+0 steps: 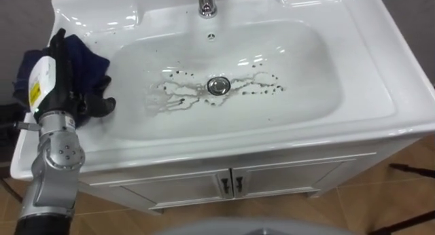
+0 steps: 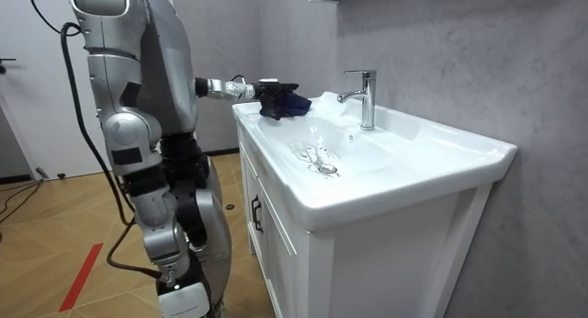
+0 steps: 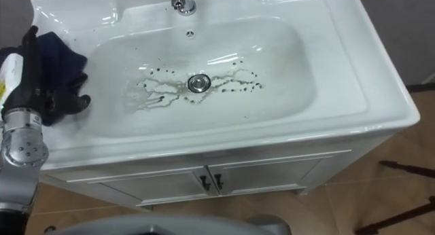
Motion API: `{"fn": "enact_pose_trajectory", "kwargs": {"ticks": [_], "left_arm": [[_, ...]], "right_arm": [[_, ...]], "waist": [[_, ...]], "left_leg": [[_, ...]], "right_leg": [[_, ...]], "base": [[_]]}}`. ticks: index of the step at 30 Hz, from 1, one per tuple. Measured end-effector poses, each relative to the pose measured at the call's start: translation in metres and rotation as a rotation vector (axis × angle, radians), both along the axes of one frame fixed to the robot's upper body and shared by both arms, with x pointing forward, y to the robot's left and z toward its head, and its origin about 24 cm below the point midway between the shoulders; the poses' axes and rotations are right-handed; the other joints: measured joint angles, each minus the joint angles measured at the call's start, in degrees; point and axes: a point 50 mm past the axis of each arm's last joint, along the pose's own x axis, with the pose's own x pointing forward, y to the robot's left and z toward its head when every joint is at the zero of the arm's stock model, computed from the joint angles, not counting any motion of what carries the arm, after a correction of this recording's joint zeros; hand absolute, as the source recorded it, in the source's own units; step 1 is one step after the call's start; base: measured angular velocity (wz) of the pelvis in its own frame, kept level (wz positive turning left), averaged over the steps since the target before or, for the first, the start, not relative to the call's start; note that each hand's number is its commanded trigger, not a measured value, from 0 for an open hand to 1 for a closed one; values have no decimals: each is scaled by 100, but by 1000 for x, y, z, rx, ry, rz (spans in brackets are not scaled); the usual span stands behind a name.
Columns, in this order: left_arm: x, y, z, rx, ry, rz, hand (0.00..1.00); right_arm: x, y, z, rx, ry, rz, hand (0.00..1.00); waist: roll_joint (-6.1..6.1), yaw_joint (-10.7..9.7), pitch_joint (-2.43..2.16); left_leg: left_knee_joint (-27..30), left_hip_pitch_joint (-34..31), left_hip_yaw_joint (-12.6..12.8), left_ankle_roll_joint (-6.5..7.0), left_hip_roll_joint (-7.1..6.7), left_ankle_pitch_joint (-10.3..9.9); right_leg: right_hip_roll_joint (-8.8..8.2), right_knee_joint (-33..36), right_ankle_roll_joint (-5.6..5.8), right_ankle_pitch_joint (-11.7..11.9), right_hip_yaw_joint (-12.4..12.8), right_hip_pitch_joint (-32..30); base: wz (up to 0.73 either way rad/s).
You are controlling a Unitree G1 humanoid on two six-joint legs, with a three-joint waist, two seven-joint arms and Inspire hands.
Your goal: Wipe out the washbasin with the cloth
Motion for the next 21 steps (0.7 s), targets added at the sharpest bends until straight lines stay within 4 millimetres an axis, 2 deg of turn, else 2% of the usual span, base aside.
{"fn": "enact_pose_trajectory", "kwargs": {"ticks": [10,13,15,21], "left_arm": [[-4,3,-8,101,32,13,0],[-4,3,-7,117,13,27,0],[-5,4,-5,129,-10,45,0],[-5,4,-2,150,-66,70,0]], "right_arm": [[2,-1,0,-18,-5,1,0],[2,-1,0,-24,-1,-2,0],[1,-2,0,-33,1,-6,0],[-1,-2,0,-46,1,-13,0]], "waist": [[10,-5,-3],[22,3,-8],[56,25,-27],[36,117,-17]], "left_leg": [[-3,14,-4,0,-3,0],[-2,3,-3,0,-2,0],[-4,20,1,0,-1,0],[-6,22,1,0,0,0]], "right_leg": [[2,-11,-2,5,-31,106],[0,-13,-2,4,-7,42],[8,-12,-2,3,5,23],[13,-6,-2,3,39,0]], "base": [[0],[-4],[-5],[-2]]}}
